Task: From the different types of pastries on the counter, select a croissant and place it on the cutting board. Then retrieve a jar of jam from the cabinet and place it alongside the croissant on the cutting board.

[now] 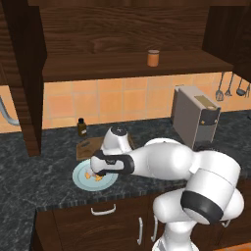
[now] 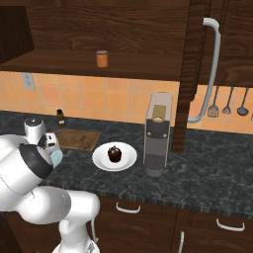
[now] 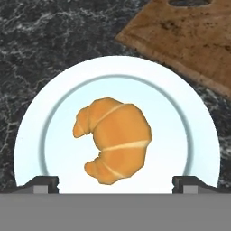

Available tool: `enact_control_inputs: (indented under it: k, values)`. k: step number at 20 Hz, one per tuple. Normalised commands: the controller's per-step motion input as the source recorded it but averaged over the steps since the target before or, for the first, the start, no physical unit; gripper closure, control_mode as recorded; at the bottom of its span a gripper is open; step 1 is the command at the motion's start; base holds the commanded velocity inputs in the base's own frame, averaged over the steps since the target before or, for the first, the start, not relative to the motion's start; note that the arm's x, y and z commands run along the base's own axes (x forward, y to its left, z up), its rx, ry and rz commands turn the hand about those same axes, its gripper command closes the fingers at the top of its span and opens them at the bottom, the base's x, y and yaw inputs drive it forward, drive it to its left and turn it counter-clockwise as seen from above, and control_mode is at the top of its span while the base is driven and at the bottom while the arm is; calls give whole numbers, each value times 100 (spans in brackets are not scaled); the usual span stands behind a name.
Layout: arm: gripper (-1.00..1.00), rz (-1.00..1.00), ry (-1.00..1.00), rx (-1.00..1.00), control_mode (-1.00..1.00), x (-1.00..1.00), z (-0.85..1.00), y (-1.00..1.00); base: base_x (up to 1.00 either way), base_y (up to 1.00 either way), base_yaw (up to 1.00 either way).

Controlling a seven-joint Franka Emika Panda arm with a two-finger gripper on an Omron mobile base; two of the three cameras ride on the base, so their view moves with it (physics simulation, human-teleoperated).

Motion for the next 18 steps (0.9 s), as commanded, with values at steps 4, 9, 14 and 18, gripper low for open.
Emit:
enact_control_inputs:
  k: [4,9,14,18]
  values:
    - [-100,3,-2,0,-100,18,0,2,0,0,0]
    - [-100,7,0,0,-100,3,-20,5,0,0,0]
    - [-100,6,0,0,-100,9,-7,20,0,0,0]
    - [-100,10,0,0,-100,21,-6,8,0,0,0]
